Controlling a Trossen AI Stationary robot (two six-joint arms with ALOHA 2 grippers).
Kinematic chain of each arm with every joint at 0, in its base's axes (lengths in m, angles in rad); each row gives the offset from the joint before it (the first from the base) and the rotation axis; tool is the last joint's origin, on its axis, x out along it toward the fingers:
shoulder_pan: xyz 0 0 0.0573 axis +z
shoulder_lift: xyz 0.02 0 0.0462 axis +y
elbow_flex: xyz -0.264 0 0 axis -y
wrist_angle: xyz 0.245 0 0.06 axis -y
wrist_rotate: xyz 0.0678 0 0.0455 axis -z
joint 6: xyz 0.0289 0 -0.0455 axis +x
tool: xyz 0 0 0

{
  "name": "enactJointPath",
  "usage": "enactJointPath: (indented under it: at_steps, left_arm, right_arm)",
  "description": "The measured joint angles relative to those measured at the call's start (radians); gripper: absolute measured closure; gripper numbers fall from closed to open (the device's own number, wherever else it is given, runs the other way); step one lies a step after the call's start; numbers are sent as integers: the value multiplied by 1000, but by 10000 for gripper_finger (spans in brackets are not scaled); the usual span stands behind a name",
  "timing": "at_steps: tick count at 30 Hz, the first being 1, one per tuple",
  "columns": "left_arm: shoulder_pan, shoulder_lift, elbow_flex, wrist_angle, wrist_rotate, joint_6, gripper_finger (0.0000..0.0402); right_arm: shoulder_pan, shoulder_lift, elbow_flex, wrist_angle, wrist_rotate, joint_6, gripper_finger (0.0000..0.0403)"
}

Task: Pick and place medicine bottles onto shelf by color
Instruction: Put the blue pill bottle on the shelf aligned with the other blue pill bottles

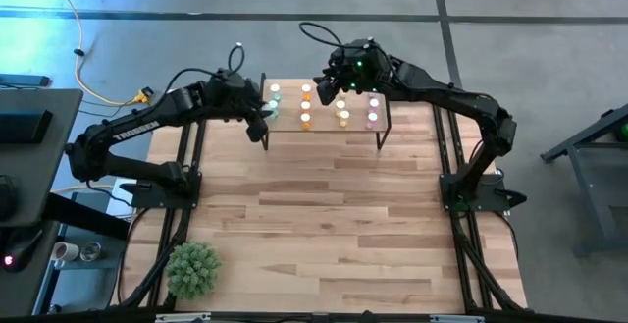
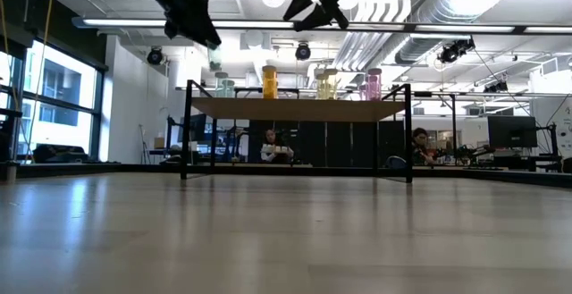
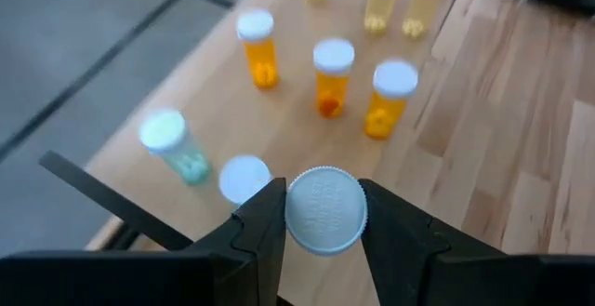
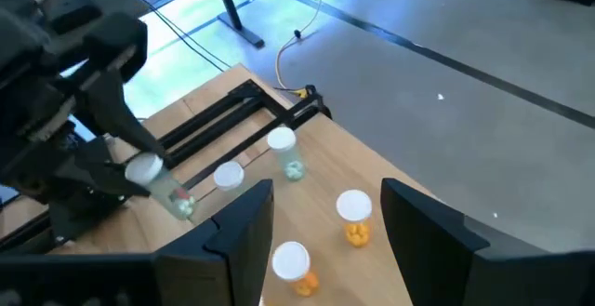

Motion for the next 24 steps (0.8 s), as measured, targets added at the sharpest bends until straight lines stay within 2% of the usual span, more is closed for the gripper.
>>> enactJointPath:
  at_steps: [7, 13, 24]
  left_arm:
    - [-25, 62, 0, -14, -2, -31, 287]
    - [-46, 104, 0, -15, -73, -31, 287]
    - [-50, 161, 0, -10, -101, -82, 287]
  right_arm:
    - [-11, 0, 0, -8, -3, -31, 213]
    - [-10, 1, 0, -7, -3, -60, 213]
    - [-10, 1, 0, -6, -3, -64, 213]
